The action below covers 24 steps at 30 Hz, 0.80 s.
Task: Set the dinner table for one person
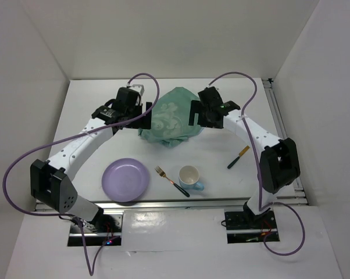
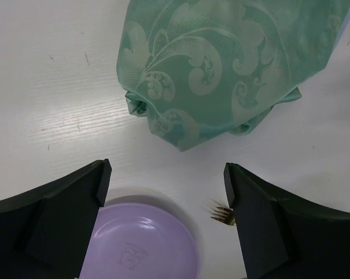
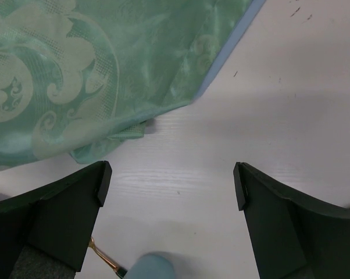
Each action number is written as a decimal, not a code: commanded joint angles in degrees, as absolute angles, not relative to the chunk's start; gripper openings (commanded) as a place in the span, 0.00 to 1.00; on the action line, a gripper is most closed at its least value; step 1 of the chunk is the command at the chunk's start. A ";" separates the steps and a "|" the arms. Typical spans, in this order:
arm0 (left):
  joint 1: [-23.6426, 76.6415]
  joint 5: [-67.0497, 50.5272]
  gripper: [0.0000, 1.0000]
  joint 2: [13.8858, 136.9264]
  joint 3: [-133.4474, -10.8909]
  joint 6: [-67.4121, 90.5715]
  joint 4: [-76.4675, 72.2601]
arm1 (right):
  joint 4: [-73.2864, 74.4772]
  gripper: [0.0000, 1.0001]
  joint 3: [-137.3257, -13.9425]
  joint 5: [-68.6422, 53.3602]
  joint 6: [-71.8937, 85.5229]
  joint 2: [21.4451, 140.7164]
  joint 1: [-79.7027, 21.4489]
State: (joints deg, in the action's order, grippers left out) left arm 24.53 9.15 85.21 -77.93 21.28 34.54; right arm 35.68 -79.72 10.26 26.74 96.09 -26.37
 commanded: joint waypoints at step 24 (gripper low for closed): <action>13.26 -14.06 0.87 88.05 -72.58 30.94 32.25 | 27.33 0.92 -72.15 -0.79 26.80 91.66 -34.63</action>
